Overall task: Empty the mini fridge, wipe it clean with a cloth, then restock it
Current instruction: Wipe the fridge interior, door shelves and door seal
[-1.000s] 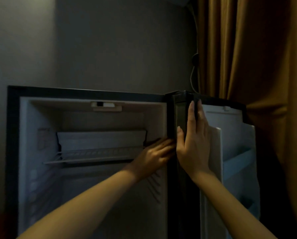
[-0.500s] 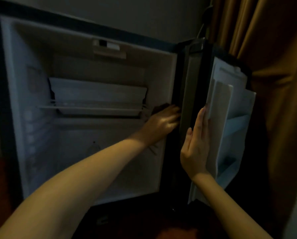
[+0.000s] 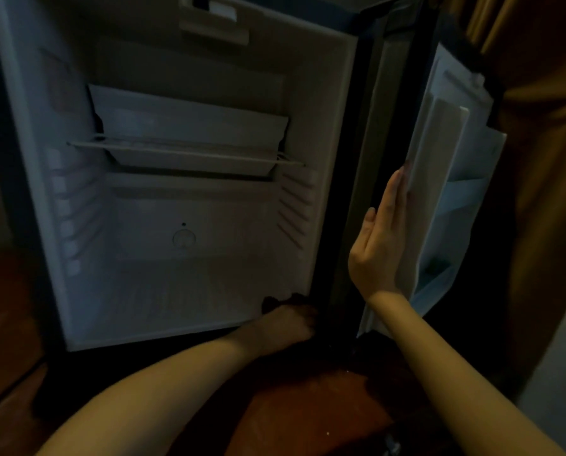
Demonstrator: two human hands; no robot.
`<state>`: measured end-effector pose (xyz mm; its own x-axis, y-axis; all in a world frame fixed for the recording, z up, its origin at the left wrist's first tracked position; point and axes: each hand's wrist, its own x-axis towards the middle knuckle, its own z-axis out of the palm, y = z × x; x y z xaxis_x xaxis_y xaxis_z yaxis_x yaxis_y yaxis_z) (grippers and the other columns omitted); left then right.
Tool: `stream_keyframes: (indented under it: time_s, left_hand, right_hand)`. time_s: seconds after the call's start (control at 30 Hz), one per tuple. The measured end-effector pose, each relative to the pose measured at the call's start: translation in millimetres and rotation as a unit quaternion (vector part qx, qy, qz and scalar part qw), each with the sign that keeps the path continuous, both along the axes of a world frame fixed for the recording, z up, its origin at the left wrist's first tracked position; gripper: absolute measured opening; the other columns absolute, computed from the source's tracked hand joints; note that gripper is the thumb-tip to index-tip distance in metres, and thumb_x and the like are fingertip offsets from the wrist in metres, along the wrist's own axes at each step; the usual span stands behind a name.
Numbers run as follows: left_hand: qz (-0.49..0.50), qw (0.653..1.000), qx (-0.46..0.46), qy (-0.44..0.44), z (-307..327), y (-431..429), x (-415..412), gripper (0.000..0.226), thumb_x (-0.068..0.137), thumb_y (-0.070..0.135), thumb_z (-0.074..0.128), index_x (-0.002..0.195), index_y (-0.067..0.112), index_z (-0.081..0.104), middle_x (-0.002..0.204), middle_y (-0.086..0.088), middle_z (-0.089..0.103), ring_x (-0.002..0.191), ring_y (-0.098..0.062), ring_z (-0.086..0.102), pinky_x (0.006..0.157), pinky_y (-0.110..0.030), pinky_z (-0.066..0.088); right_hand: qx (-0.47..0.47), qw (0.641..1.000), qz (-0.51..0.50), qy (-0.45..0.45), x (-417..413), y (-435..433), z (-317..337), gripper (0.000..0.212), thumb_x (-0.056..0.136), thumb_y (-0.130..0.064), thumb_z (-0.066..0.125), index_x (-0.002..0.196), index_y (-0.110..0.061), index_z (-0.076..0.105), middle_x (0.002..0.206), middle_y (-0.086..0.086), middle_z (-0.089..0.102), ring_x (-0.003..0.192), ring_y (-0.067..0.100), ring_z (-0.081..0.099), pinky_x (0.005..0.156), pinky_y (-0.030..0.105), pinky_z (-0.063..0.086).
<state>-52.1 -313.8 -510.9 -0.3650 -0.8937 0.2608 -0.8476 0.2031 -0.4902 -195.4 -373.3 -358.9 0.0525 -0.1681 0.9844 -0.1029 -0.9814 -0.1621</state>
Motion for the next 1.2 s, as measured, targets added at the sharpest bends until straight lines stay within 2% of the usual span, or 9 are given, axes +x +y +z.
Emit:
stream_keyframes:
  time_s: [0.27,0.53,0.6,0.7,0.77,0.83,0.93,1.1,1.2]
  left_hand:
    - [-0.096,0.992,-0.055,0.067,4.4,97.5,45.2,0.026,0.093,0.017,0.049,0.104,0.017,0.073,0.111,0.002,0.069,0.110,-0.013,0.060,0.092,-0.023,0.048]
    - [0.165,0.948,0.011,0.273,40.9,201.2,32.1,0.028,0.099,0.025,0.051,0.123,0.021,0.065,0.130,0.006,0.062,0.116,-0.012,0.056,0.095,-0.021,0.042]
    - [0.202,0.872,-0.101,0.433,47.5,217.0,18.6,0.025,0.098,0.020,0.054,0.118,0.020,0.069,0.122,0.010,0.065,0.111,-0.005,0.058,0.090,-0.008,0.040]
    - [0.212,0.566,-0.360,0.711,58.2,236.5,4.3,0.017,0.093,0.006,0.060,0.101,0.015,0.072,0.106,-0.005,0.072,0.088,-0.007,0.067,0.078,-0.012,0.048]
    - [0.204,0.411,-0.395,0.796,64.8,242.8,-3.0,0.011,0.093,0.010,0.061,0.100,0.011,0.069,0.101,-0.009,0.071,0.089,-0.017,0.067,0.076,-0.026,0.053]
    - [0.209,0.360,-0.373,0.829,67.6,245.5,-11.8,0.014,0.094,0.012,0.060,0.105,0.010,0.068,0.099,-0.008,0.071,0.092,-0.024,0.068,0.077,-0.033,0.055]
    - [0.212,0.426,-0.378,0.794,68.9,256.8,-15.5,0.016,0.095,0.010,0.057,0.096,0.020,0.070,0.092,0.003,0.072,0.088,-0.012,0.068,0.074,-0.022,0.054]
    - [0.306,0.695,-0.292,0.582,42.2,281.0,17.8,0.028,0.099,0.014,0.051,0.121,0.024,0.065,0.122,0.017,0.061,0.116,0.005,0.052,0.100,-0.014,0.039]
    - [0.356,0.749,-0.276,0.487,25.7,273.6,39.1,0.040,0.098,0.009,0.049,0.136,0.022,0.054,0.141,0.008,0.049,0.134,-0.006,0.040,0.108,-0.014,0.024]
  right_hand:
    - [-0.003,1.000,-0.022,0.002,-1.3,2.8,1.9,0.053,0.099,0.003,0.035,0.147,0.010,0.015,0.157,0.026,0.015,0.148,0.027,0.013,0.121,0.039,0.016]
    - [-0.017,0.999,-0.031,0.035,-11.1,50.5,-3.2,0.055,0.095,-0.009,0.045,0.148,-0.003,0.032,0.154,0.017,0.028,0.143,0.030,0.028,0.119,0.043,0.019]
    - [-0.055,0.991,0.060,0.104,-4.8,83.9,-21.3,0.048,0.089,-0.012,0.044,0.137,-0.007,0.051,0.140,0.013,0.048,0.127,0.030,0.047,0.108,0.040,0.036]
    - [0.099,0.944,0.208,0.237,23.8,145.3,-60.5,0.043,0.091,-0.045,0.047,0.124,-0.021,0.059,0.119,-0.003,0.061,0.106,0.018,0.062,0.090,0.032,0.048]
    - [0.323,0.826,0.336,0.318,46.7,187.9,-80.8,0.054,0.085,-0.065,0.054,0.121,-0.025,0.059,0.118,-0.004,0.063,0.106,0.012,0.062,0.094,0.034,0.050]
    - [0.500,0.656,0.465,0.321,64.6,219.9,-94.5,0.042,0.087,-0.049,0.062,0.123,-0.028,0.056,0.118,-0.002,0.066,0.107,0.011,0.063,0.098,0.038,0.050]
    - [0.557,0.616,0.497,0.252,86.0,226.1,-104.1,0.028,0.097,-0.017,0.055,0.123,-0.027,0.054,0.114,-0.002,0.066,0.107,0.014,0.063,0.096,0.033,0.051]
    - [0.363,0.848,0.293,0.251,104.3,156.9,-97.7,0.042,0.092,0.007,0.050,0.127,-0.014,0.057,0.131,0.011,0.049,0.121,0.025,0.051,0.099,0.015,0.032]
    - [0.222,0.892,0.205,0.335,113.7,122.1,-94.8,0.051,0.091,0.002,0.053,0.139,-0.015,0.050,0.141,0.010,0.038,0.125,0.025,0.046,0.104,0.015,0.029]
